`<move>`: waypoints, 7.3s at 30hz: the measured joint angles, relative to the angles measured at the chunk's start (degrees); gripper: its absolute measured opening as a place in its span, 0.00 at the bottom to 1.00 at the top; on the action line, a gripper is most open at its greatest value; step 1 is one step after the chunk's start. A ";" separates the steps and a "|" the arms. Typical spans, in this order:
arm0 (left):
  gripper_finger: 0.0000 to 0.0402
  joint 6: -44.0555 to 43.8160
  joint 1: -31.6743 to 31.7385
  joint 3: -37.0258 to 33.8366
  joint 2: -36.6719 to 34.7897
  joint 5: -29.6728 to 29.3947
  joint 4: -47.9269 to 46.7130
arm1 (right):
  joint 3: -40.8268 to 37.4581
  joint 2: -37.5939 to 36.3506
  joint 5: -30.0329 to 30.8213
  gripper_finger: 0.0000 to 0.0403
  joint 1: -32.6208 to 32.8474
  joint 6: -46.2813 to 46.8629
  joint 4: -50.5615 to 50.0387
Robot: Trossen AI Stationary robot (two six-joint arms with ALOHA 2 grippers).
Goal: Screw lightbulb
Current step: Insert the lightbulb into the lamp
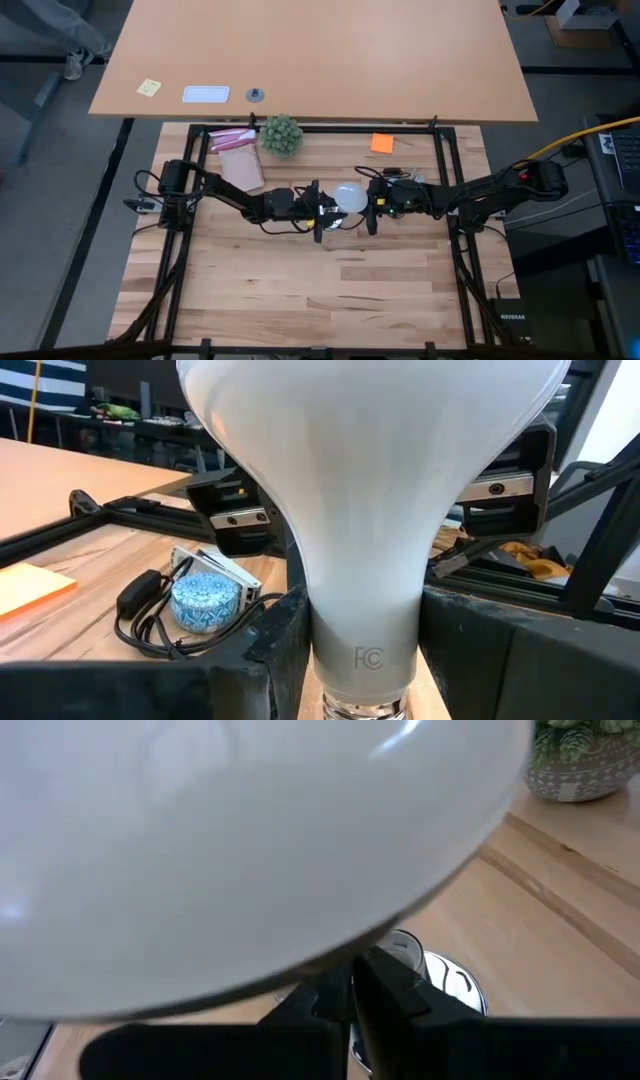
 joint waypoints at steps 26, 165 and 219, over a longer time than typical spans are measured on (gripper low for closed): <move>0.39 1.08 -0.09 0.04 0.10 -1.16 -0.30 | 0.00 0.00 0.17 0.05 -0.02 0.00 -0.02; 0.41 3.68 -2.57 -7.96 7.23 -18.79 25.60 | 2.89 -11.67 8.54 0.05 -0.04 -2.08 -23.47; 0.41 6.96 -2.40 -5.44 8.26 -15.87 14.54 | 2.95 0.63 8.36 0.05 -0.05 -1.51 -6.68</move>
